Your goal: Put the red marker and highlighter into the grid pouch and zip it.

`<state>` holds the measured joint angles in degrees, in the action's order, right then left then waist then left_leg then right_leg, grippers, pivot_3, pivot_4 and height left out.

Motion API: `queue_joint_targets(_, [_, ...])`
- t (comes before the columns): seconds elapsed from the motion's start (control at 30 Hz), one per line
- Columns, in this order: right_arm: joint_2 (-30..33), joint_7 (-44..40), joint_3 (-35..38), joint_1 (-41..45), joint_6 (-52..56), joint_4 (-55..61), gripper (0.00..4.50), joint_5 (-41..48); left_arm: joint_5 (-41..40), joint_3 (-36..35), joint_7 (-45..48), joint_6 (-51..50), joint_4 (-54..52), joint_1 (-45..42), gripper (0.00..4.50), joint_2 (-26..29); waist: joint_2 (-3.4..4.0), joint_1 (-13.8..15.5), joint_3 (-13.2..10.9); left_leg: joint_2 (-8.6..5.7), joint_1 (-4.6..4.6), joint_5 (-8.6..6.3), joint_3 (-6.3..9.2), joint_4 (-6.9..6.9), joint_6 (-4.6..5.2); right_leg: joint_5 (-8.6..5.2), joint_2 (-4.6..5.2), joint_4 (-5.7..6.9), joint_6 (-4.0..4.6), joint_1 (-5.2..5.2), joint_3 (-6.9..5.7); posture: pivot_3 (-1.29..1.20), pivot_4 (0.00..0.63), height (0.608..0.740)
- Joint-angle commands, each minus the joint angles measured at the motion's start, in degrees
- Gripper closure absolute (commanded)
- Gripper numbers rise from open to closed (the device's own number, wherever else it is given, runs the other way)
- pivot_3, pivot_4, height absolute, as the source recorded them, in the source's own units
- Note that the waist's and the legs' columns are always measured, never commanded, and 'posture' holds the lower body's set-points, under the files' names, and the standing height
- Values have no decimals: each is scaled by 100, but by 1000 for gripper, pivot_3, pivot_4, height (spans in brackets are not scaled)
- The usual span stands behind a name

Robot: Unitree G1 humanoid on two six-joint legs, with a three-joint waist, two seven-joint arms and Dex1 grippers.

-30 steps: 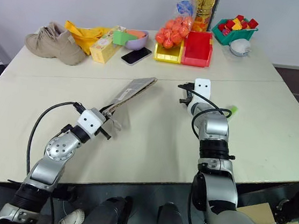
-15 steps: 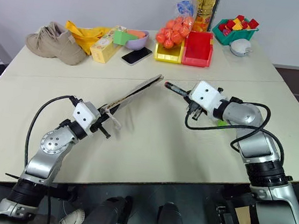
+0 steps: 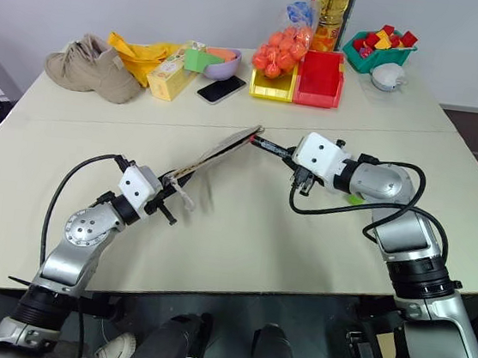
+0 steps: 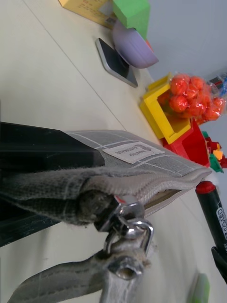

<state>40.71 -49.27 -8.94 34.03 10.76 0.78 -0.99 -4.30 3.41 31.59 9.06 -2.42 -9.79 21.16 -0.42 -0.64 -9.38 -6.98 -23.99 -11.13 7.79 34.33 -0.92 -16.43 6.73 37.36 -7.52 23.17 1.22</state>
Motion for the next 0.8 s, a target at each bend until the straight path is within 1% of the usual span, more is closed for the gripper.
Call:
queue_joint_targets(0.03, [-33,-16,14,199,-161,201,4075,-42,30,39,55,80,-203,2,4500,62,0,0,0,0,0,0,0,0,0,0,0,0,0,0,0,0,150,740])
queue_joint_targets(0.33, [75,-167,-121,186,-304,221,4075,-269,14,64,116,108,-211,9,4500,40,0,-1,0,0,0,0,0,0,0,0,0,0,0,0,0,0,150,740])
queue_joint_targets(0.5, [241,-332,-312,223,-729,221,4075,-586,40,170,345,210,-280,-5,4500,135,0,-2,0,0,0,0,0,0,0,0,0,0,0,0,0,0,150,740])
queue_joint_targets(0.6, [405,-538,-491,315,-1369,218,4075,-800,48,295,562,267,-336,-28,4500,263,0,-3,0,0,0,0,0,1,0,0,0,0,0,0,0,0,150,740])
queue_joint_targets(0.67, [540,-758,-717,447,-2007,214,4075,-1008,10,420,832,329,-372,-69,4500,394,0,-7,0,0,0,0,-1,1,0,0,0,0,0,0,0,0,150,740])
queue_joint_targets(0.8, [396,-997,-1118,715,-2787,199,4075,-1199,-63,643,1310,444,-383,-178,4500,574,0,-20,0,2,0,0,-1,0,0,0,-2,0,0,1,0,0,150,740])
